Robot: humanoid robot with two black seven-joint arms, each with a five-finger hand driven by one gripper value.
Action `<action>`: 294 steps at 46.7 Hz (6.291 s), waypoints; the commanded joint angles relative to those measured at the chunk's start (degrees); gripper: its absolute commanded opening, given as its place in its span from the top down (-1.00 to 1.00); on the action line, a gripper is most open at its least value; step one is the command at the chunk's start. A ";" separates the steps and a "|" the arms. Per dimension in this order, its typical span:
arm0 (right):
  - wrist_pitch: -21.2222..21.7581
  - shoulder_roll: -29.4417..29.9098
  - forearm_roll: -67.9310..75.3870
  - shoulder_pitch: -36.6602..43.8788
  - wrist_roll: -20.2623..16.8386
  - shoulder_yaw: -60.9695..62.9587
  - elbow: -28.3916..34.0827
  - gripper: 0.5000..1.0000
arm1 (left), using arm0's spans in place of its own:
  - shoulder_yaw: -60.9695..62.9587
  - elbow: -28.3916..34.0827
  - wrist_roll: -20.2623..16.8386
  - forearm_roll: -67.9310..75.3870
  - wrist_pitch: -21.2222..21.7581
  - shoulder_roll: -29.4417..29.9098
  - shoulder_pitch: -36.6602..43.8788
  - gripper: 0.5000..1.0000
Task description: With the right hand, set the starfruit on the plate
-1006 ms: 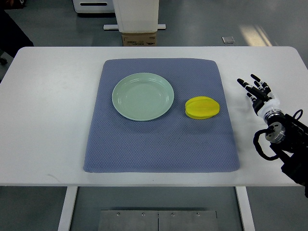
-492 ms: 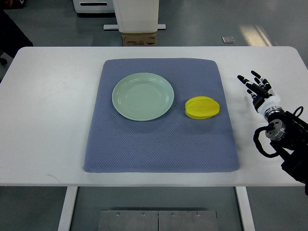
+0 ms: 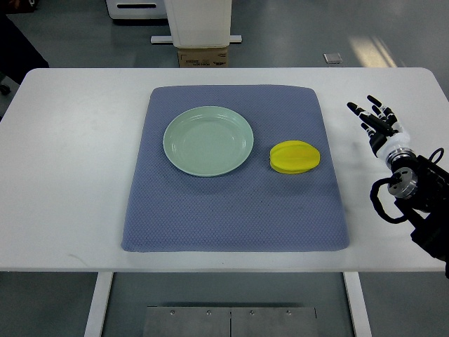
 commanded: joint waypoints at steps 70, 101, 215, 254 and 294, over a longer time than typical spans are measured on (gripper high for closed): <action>0.44 -3.07 -0.09 10.99 5.18 0.88 -2.29 -1.00 | 0.04 0.00 -0.01 -0.01 0.01 0.00 0.00 -1.00; -0.35 -7.99 -3.42 9.93 8.43 -6.94 12.47 -1.00 | 0.04 0.00 -0.01 -0.01 0.01 0.00 0.00 -1.00; -14.15 -22.15 -31.29 16.88 12.12 -54.76 36.03 -1.00 | 0.04 0.00 -0.01 -0.01 0.01 0.00 0.00 -1.00; -16.61 -17.22 -31.38 19.51 10.89 -59.59 33.66 -0.97 | 0.04 0.00 -0.01 -0.01 0.01 0.00 0.00 -1.00; -16.70 -14.76 -31.38 21.45 10.45 -62.93 31.46 -0.87 | 0.04 0.00 -0.01 -0.01 0.01 0.00 0.00 -1.00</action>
